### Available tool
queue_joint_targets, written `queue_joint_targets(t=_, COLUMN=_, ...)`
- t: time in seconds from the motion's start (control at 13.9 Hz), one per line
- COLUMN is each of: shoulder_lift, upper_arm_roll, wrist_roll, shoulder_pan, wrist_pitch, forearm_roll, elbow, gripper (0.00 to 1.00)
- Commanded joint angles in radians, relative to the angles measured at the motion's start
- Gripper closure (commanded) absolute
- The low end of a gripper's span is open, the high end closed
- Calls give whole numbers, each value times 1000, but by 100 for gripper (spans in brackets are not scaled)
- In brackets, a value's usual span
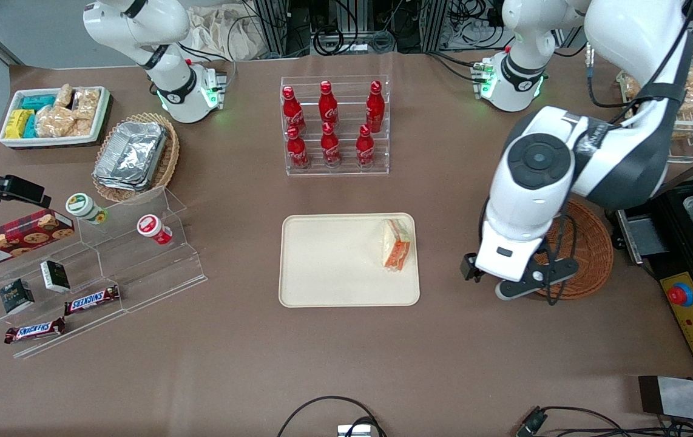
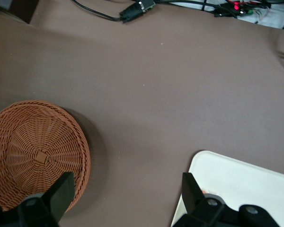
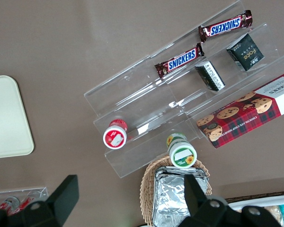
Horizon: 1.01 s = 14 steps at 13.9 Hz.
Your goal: Place sandwich from basket to tray
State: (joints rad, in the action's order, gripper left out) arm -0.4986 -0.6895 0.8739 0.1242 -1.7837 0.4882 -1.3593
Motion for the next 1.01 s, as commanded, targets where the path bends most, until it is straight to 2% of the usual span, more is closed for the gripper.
queue_joint_targets(t=0.0, shoulder_lift=74, upper_arm_roll=33, wrist_roll=-122, shoulder_pan=32, wrist_pitch=41, forearm_roll=-77, elbow=-11, gripper=0)
queue_joint_targets(t=0.36, shoulder_lift=202, upper_arm_roll=206, wrist_roll=-350, shoulder_pan=18, wrist_pitch=38, forearm_roll=-261, elbow=-76, gripper=0)
queue_joint_targets(t=0.79, shoulder_lift=354, upper_arm_roll=359, wrist_roll=-573, shoulder_pan=12, wrist_pitch=33, forearm_roll=-368, elbow=-207, gripper=0)
queue_joint_targets(t=0.94, shoulder_lift=411, upper_arm_roll=441, wrist_roll=-648, shoulder_pan=-20, wrist_pitch=41, forearm_roll=-396, elbow=-245, gripper=0)
